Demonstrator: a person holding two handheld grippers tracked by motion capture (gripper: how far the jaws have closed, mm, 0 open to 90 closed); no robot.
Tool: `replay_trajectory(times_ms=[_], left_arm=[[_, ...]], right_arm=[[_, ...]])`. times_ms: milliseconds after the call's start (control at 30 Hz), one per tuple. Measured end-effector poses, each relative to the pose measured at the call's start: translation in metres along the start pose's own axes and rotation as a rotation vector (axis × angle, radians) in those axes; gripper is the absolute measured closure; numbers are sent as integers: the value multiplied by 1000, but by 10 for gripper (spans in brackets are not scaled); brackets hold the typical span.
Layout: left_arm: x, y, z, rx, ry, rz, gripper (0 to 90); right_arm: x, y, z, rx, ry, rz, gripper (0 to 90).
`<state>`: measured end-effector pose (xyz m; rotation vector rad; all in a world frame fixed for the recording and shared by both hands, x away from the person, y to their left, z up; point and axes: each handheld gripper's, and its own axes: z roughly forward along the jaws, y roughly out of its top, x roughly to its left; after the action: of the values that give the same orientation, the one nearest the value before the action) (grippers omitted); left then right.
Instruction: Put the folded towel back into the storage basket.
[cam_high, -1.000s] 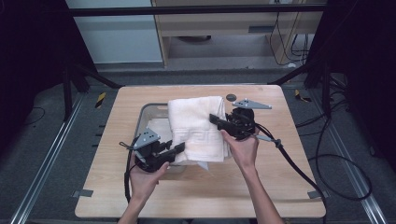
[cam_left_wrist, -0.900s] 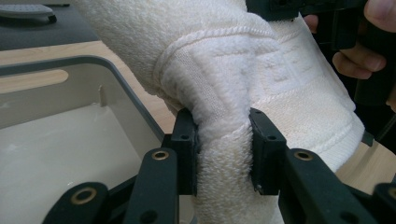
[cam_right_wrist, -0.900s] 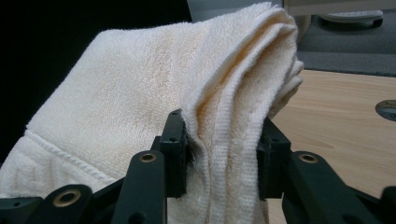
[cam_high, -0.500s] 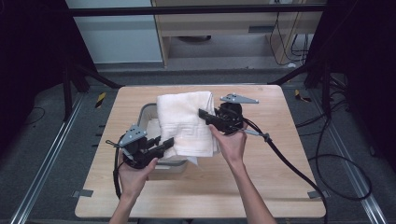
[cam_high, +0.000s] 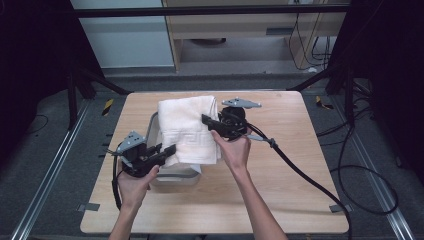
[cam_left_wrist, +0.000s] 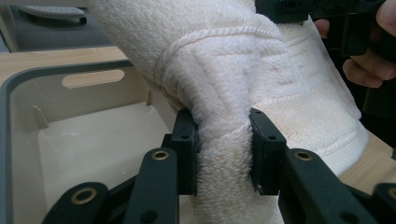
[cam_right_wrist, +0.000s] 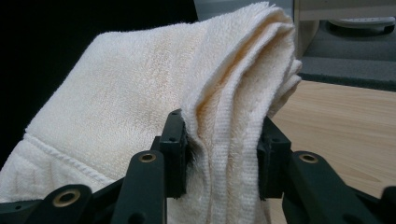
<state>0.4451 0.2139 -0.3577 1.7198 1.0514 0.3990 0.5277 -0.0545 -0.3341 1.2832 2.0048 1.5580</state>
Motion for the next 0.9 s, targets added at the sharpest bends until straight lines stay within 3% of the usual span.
replay_trajectory(times_ms=[533, 900], left_arm=[[32, 2, -15, 13, 29, -41, 669], [47, -1, -13, 29, 48, -57, 670]], right_arm=[[22, 1, 33, -4, 9, 5, 626], [21, -6, 50, -10, 26, 47, 627]])
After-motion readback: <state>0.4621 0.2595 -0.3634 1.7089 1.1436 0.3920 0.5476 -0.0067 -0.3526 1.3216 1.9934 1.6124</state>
